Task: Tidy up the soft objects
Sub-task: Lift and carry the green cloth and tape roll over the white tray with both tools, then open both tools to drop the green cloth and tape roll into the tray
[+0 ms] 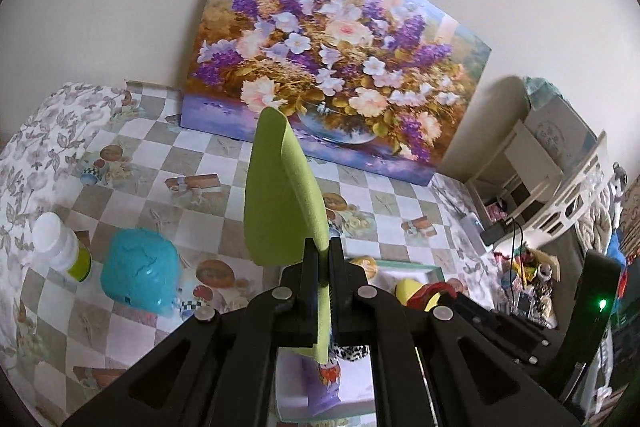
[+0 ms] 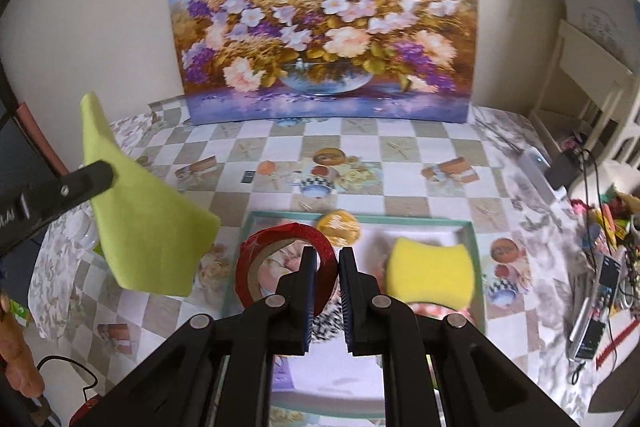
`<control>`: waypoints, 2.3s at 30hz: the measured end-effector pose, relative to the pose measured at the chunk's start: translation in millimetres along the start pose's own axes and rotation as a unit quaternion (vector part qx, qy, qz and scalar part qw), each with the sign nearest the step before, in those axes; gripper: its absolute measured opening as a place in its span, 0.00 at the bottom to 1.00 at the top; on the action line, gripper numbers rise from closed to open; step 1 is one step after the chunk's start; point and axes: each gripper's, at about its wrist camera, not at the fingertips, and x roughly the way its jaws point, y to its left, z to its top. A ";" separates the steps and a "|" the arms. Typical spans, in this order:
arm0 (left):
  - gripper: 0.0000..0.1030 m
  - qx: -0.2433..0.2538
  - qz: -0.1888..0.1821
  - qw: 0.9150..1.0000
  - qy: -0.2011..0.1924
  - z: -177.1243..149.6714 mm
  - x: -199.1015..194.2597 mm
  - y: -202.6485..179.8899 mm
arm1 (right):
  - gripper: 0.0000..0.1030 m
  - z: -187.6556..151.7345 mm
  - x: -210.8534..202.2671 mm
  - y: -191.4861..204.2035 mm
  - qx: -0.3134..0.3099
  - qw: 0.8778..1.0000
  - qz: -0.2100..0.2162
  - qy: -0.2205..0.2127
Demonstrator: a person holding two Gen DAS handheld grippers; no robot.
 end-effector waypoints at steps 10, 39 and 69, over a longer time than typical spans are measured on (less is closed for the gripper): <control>0.04 0.031 -0.018 0.999 0.010 -20.9 -4.4 -29.5 | 0.12 -10.7 -16.4 -35.2 0.031 0.999 -0.019 -0.011; 0.04 0.075 -0.039 0.987 0.136 -68.9 66.5 -78.1 | 0.12 -22.7 5.7 -71.7 0.045 0.997 -0.047 0.040; 0.04 0.001 0.057 0.974 0.219 -82.6 129.8 -7.2 | 0.12 -46.1 81.0 -29.5 -0.006 0.988 -0.013 0.155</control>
